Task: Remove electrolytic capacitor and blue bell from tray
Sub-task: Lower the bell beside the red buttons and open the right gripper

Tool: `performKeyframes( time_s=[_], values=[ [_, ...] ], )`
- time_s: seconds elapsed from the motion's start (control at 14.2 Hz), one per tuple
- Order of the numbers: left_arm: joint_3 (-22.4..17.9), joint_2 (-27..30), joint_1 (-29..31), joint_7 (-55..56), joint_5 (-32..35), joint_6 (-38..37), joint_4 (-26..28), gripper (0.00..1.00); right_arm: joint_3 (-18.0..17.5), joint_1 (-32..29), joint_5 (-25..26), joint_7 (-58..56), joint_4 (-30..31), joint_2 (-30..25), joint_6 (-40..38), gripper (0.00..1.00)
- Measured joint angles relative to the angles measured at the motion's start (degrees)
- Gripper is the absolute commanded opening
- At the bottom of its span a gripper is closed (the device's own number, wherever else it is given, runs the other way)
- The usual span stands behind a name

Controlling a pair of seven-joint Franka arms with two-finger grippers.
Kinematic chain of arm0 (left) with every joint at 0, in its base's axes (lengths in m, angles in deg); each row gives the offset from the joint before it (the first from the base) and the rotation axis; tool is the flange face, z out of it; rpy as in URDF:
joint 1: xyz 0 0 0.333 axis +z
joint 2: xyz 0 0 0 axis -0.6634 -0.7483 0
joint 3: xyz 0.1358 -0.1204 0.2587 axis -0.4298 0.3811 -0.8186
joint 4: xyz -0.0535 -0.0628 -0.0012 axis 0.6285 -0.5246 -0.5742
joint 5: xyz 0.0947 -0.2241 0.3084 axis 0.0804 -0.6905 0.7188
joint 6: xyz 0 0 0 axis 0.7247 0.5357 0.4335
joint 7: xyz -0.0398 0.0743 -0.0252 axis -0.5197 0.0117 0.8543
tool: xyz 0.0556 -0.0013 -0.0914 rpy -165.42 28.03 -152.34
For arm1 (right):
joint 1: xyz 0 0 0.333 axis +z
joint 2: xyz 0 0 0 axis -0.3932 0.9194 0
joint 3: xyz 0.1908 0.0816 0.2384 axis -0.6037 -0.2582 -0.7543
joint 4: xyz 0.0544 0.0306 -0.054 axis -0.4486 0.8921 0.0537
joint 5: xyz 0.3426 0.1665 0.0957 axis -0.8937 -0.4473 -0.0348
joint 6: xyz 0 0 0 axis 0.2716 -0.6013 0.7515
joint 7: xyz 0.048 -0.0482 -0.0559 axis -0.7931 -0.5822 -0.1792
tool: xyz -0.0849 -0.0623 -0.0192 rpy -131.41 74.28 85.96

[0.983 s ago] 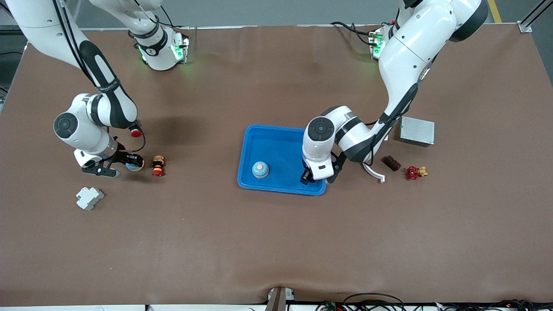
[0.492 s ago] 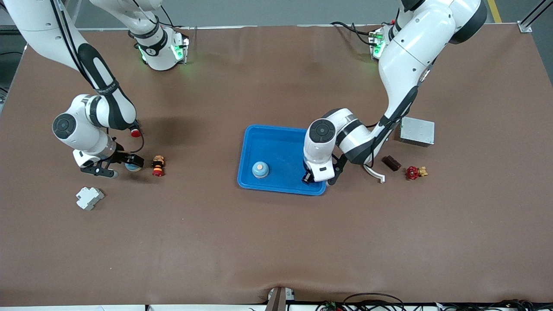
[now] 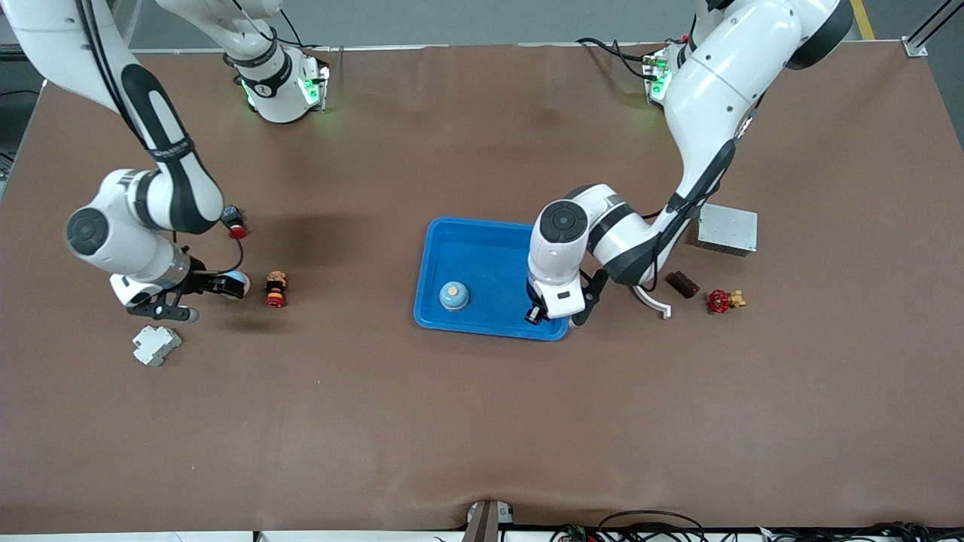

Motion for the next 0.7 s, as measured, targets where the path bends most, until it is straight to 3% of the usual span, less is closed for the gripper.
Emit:
performKeyframes(
  time_s=[0.14, 0.35, 0.49, 0.7],
  values=[
    [0.2, 3.4, 0.6, 0.0, -1.0, -2.4, -0.3, 0.00, -0.1, 1.4, -0.4, 1.5, -8.1, -1.0, -11.5, 1.00],
    [0.7, 8.5, 3.0, -1.4, -1.3, -8.4, -0.3, 0.00, -0.4, 5.3, -0.9, 9.6, -15.4, -2.5, -20.5, 1.00],
    [2.3, 10.8, 5.8, -5.2, -1.9, -10.7, -0.2, 0.00, -0.9, 9.2, -1.9, 18.2, -17.4, -3.2, -22.4, 1.00],
    [7.9, 12.8, 14.3, -16.5, -3.2, -15.4, -0.2, 0.00, -1.6, 16.8, -6.5, 32.1, -17.6, -3.7, -21.2, 1.00]
  ],
)
